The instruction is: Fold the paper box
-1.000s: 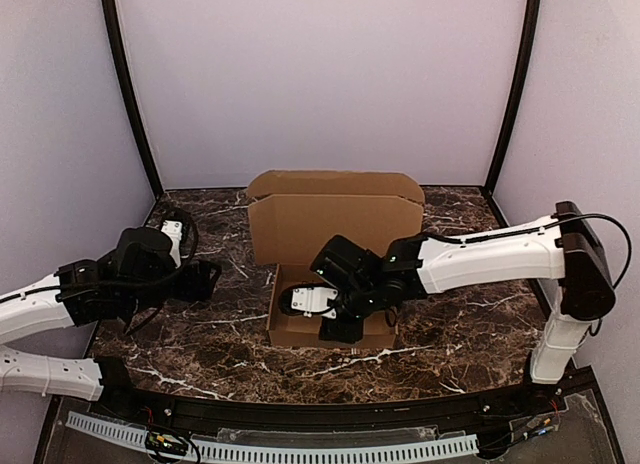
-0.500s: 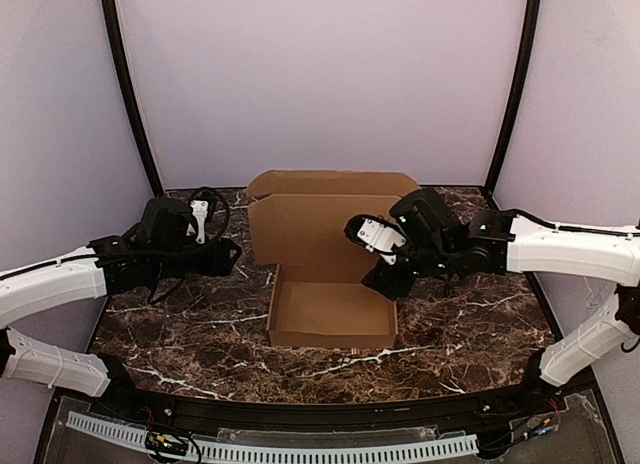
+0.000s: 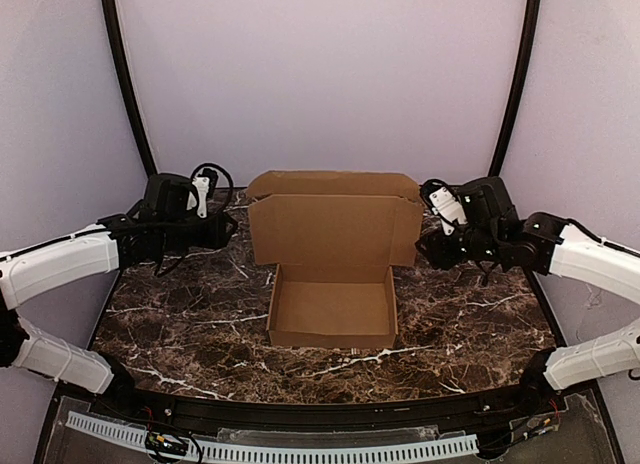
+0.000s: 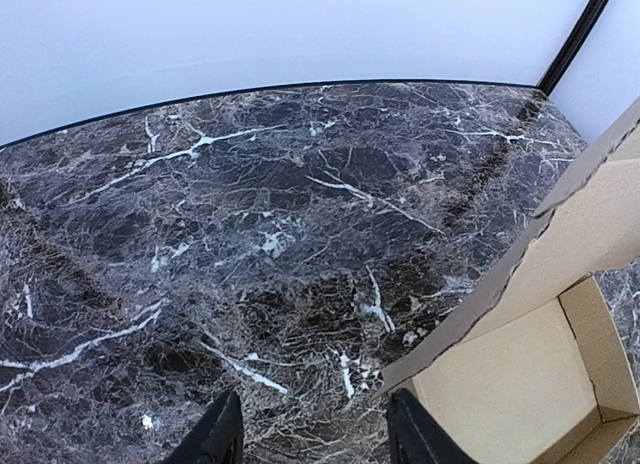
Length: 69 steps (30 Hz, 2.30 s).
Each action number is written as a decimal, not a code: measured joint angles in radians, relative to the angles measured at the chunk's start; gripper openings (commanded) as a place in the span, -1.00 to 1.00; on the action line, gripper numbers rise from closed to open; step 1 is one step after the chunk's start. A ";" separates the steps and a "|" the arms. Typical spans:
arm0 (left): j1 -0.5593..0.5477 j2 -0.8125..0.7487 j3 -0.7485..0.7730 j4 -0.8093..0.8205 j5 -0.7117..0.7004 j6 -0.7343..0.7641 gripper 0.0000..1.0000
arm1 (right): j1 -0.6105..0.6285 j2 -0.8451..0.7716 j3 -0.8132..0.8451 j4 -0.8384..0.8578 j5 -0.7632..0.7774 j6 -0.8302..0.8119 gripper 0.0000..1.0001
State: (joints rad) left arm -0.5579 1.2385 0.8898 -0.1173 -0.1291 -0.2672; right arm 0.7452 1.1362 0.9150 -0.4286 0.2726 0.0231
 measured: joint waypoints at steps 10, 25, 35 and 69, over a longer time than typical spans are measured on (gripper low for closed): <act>0.069 0.018 0.007 0.073 0.226 0.041 0.18 | -0.229 -0.037 -0.047 0.094 -0.277 -0.004 0.37; 0.111 0.018 0.007 0.148 0.439 0.074 0.45 | -0.373 0.100 0.005 0.272 -0.666 -0.043 0.15; 0.111 0.030 0.010 0.154 0.477 0.073 0.47 | -0.391 0.135 0.022 0.311 -0.797 -0.059 -0.32; 0.111 0.139 0.069 0.216 0.560 0.151 0.30 | -0.391 0.127 0.013 0.310 -0.835 -0.066 -1.00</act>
State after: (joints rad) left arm -0.4469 1.3777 0.9585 0.0982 0.4313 -0.1165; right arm 0.3546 1.2629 0.9279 -0.1184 -0.5629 -0.0429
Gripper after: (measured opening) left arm 0.663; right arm 0.005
